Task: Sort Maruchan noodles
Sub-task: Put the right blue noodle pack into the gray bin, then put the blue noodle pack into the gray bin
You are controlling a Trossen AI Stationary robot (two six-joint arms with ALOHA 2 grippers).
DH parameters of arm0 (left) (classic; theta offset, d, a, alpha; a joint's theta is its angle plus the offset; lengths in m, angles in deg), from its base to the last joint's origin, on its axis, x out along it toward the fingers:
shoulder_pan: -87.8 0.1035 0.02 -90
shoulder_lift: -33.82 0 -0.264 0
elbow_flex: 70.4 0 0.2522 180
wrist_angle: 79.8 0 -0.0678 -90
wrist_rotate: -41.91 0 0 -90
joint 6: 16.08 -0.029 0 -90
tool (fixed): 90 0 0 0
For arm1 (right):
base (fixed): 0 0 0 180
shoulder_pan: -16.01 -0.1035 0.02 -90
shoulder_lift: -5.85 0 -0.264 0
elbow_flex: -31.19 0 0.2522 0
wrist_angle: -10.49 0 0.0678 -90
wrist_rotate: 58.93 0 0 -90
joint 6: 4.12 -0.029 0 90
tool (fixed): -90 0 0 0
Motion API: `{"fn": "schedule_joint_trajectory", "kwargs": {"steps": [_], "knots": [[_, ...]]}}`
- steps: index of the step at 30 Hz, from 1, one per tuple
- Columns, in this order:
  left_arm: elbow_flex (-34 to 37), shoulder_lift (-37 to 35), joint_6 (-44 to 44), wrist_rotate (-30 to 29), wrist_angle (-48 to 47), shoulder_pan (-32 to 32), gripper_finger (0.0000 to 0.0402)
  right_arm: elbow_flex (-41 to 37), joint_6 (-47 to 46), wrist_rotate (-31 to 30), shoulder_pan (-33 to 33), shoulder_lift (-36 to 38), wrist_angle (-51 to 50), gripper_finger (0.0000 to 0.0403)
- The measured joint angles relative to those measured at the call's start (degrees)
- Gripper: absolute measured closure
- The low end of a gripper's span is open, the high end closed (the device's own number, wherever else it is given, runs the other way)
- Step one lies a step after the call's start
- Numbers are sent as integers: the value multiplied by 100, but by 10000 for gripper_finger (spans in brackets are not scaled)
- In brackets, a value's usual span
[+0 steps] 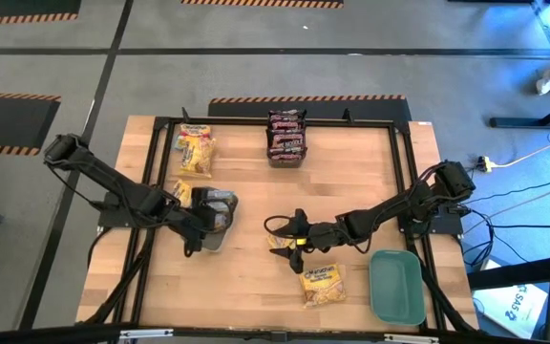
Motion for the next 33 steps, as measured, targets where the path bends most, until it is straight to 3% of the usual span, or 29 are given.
{"fn": "schedule_joint_trajectory", "kwargs": {"steps": [7, 15, 22, 26, 33], "knots": [[-63, 0, -10, -415, -262, 81, 178, 0, 0, 1, 0, 0, 9, 139], [-739, -31, -12, 237, -438, 171, 178, 0, 12, -160, 0, 0, 104, 139], [-1553, -48, -616, -435, -489, 463, 178, 0, 1108, -251, 296, 234, -4, 139], [-1758, -48, -937, -427, -468, 1014, 178, 0, 1931, -362, 558, 653, -617, 139], [-1824, -48, -830, -104, -627, 2777, 182, 2, 2631, -455, 1038, 1425, -1508, 139]]}}
